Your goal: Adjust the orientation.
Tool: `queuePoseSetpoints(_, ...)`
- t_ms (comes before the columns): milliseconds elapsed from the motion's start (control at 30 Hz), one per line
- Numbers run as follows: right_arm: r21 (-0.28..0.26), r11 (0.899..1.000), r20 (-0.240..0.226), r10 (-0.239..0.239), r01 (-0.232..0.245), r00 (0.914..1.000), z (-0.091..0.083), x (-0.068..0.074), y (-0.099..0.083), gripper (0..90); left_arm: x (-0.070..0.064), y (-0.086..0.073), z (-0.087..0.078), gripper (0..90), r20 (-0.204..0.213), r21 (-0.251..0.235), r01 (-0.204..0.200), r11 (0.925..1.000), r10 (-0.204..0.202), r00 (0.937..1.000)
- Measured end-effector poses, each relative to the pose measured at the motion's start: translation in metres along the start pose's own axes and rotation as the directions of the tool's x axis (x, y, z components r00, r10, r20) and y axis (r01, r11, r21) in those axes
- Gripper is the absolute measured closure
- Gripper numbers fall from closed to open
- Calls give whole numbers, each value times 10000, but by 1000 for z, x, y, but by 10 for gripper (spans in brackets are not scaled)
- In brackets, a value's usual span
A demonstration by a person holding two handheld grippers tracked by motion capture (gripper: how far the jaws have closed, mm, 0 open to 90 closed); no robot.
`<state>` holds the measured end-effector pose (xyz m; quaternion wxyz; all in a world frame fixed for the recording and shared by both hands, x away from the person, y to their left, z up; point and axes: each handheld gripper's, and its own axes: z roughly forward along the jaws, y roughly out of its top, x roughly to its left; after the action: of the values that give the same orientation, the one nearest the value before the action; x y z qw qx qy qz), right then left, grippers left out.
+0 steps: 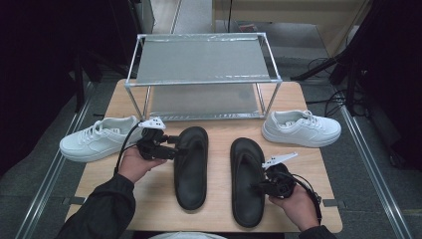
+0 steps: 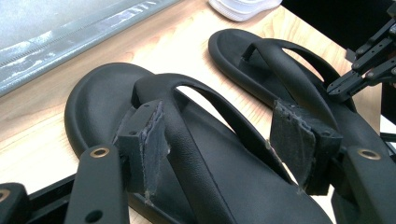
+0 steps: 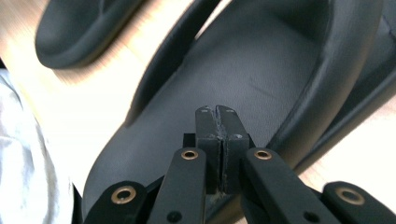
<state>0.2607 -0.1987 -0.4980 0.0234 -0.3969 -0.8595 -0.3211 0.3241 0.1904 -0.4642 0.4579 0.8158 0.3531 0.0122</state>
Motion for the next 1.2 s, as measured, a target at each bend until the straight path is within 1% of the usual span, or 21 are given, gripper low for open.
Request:
queuePoseSetpoints(67,-342,9994,97,-78,82,9999,-4,1,2,896,0,0,0,363,-22,11,0,10000,0,10000)
queuePoseSetpoints(133,-450,9990,155,-50,57,9999,-5,1,2,892,1,0,0,363,-23,17,3,10000,-3,10000)
queuePoseSetpoints(167,-806,9967,279,96,-73,9996,-10,-1,3,864,1,0,0,363,-28,22,-2,10000,2,10000)
queuePoseSetpoints(233,-1081,9940,408,201,-156,9990,-14,-2,3,810,1,0,0,363,-21,30,-1,10000,2,10000)
queuePoseSetpoints(267,-1265,9917,469,292,-231,9985,-16,-4,4,798,1,0,0,363,-27,28,-5,10000,5,10000)
queuePoseSetpoints(333,-1648,9859,648,412,-300,9970,-21,-6,5,743,1,0,0,364,-30,29,-6,10000,6,10000)
queuePoseSetpoints(400,-1900,9811,891,538,-360,9946,-23,-9,6,689,1,0,0,363,-35,36,-10,10000,10,10000)
queuePoseSetpoints(433,-1946,9803,1011,548,-343,9934,-24,-11,6,674,1,0,0,363,-27,40,-12,10000,12,10000)
queuePoseSetpoints(467,-1946,9803,1011,548,-343,9934,-24,-11,6,674,1,0,0,363,-27,40,-12,10000,12,10000)
queuePoseSetpoints(500,-1931,9804,1186,633,-395,9909,-22,-15,7,643,1,0,0,363,-35,44,0,10000,1,10000)
queuePoseSetpoints(533,-1931,9804,1186,633,-395,9909,-22,-15,7,643,1,0,0,364,-35,44,0,10000,1,10000)
queuePoseSetpoints(567,-1919,9796,1221,847,-602,9889,-19,-19,9,623,1,0,0,364,-53,53,-18,10000,18,10000)
queuePoseSetpoints(600,-1896,9797,1220,898,-656,9885,-17,-21,11,617,1,-1,0,363,-52,40,-18,10000,19,10000)
queuePoseSetpoints(733,-1696,9832,1252,899,-680,9881,-9,-24,16,606,1,-3,-3,363,-92,0,53,10000,-53,9999)
queuePoseSetpoints(833,-1507,9869,1393,796,-583,9871,-1,-27,23,602,2,-5,-6,363,-138,-4,100,9999,-100,9999)
queuePoseSetpoints(933,-1369,9887,1445,811,-613,9862,2,-30,26,614,2,-7,-7,363,-214,-42,147,9999,-148,9997)
queuePoseSetpoints(967,-1212,9900,1427,899,-728,9857,6,-31,28,630,1,-8,-9,363,-237,-32,119,9999,-120,9996)
queuePoseSetpoints(1033,-1097,9917,1453,827,-670,9859,9,-32,30,659,1,-9,-10,363,-276,-27,112,9999,-113,9996)
queuePoseSetpoints(1067,-1120,9909,1479,908,-745,9848,9,-32,31,675,1,-11,-11,363,-289,-36,135,9999,-136,9995)
queuePoseSetpoints(1133,-1140,9894,1345,1053,-901,9853,9,-32,34,699,1,-12,-12,363,-355,-47,170,9998,-171,9992)
queuePoseSetpoints(1200,-1176,9893,1380,1027,-866,9851,9,-30,36,705,1,-14,-14,363,-375,-59,188,9998,-190,9991)
